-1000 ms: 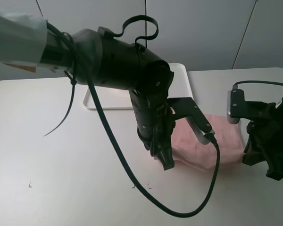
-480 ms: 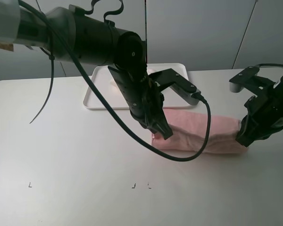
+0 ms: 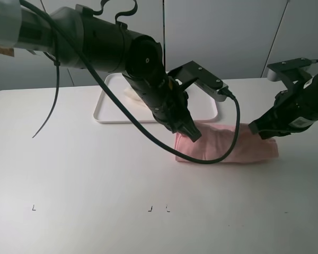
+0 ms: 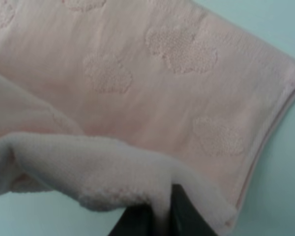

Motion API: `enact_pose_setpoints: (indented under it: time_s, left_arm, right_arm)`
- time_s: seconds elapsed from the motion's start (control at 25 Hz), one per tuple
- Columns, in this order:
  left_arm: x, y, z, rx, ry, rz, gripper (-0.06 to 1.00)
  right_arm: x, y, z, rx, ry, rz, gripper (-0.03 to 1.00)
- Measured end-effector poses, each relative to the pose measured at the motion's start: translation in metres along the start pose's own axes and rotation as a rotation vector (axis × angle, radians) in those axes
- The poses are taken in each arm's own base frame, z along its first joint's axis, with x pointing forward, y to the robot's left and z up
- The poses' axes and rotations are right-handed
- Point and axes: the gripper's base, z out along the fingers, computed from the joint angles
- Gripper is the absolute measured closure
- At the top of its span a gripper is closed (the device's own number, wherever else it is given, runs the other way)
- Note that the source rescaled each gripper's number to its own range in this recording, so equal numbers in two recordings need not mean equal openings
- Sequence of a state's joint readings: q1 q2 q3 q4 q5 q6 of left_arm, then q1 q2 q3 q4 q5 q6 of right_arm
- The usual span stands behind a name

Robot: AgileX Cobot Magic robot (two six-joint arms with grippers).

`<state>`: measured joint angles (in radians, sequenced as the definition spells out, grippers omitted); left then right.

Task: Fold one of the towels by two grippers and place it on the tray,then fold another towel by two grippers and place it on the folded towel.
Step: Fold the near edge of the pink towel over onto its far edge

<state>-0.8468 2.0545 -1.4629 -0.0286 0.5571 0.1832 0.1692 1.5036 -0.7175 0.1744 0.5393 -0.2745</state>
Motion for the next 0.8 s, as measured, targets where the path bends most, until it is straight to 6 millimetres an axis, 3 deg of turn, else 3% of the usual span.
enact_pose_setpoints:
  time_s: [0.36, 0.52, 0.6, 0.76, 0.8]
  left_arm:
    - [-0.004, 0.007, 0.0, -0.065, -0.046, 0.004, 0.94]
    - [-0.004, 0.02, -0.001, -0.092, -0.064, -0.064, 0.81]
    - [-0.003, 0.026, -0.001, -0.102, -0.07, -0.092, 0.64]
    - [-0.001, 0.038, -0.002, -0.118, -0.077, -0.144, 0.05]
    - [-0.001, 0.039, -0.002, -0.121, -0.077, -0.154, 0.0]
  right_arm:
    - [-0.004, -0.002, 0.0, 0.022, -0.045, 0.139, 0.95]
    - [-0.007, -0.003, 0.0, 0.027, -0.082, 0.188, 0.91]
    - [-0.009, -0.003, 0.0, 0.029, -0.099, 0.192, 0.76]
    - [-0.014, -0.005, -0.001, 0.04, -0.158, 0.194, 0.1]
    - [-0.015, -0.005, -0.001, 0.042, -0.17, 0.193, 0.02]
